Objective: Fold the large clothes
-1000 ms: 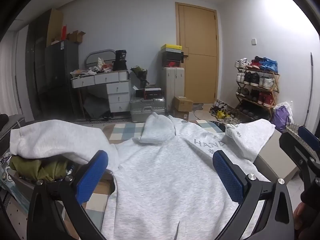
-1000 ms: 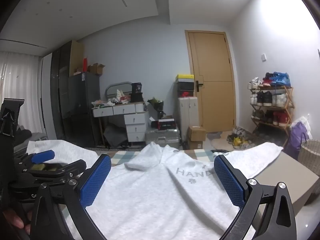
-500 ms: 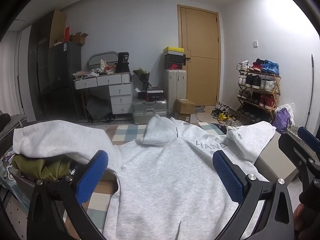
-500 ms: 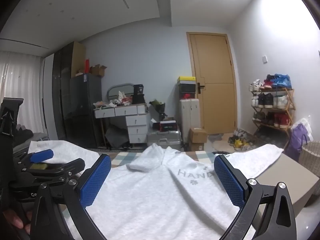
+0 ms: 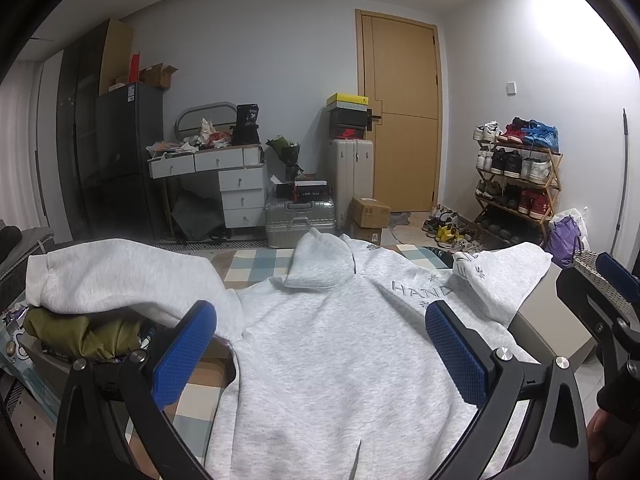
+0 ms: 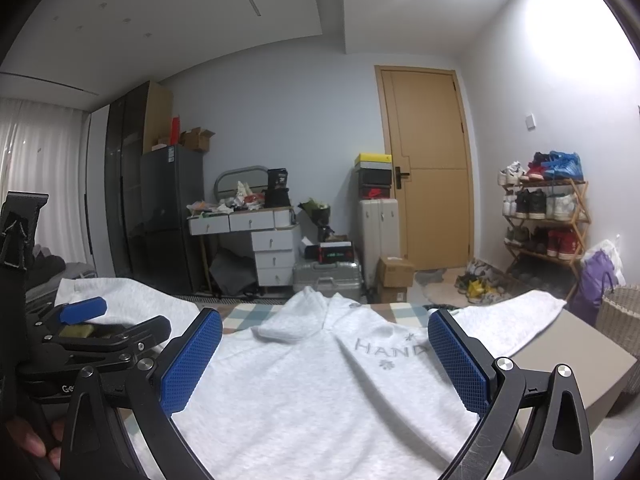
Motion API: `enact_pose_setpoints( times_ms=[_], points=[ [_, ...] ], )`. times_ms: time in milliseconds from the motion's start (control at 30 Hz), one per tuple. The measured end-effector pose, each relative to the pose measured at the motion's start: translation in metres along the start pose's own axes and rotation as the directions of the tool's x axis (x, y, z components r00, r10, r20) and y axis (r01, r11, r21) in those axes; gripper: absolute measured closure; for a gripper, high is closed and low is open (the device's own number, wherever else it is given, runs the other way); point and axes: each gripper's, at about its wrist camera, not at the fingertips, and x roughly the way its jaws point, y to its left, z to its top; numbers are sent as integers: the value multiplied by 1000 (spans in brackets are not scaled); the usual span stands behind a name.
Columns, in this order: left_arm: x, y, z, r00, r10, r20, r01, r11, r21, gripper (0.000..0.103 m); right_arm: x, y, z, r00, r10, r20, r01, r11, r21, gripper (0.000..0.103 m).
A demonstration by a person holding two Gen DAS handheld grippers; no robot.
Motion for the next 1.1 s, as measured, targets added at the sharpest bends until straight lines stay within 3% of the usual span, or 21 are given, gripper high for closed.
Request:
enact_pose_setpoints(
  times_ms=[1100],
  points=[
    [3, -4, -2, 1000, -8, -6, 8, 1000, 5, 1, 0, -3, 2, 1000, 7, -5, -7, 1000, -5, 0]
  ],
)
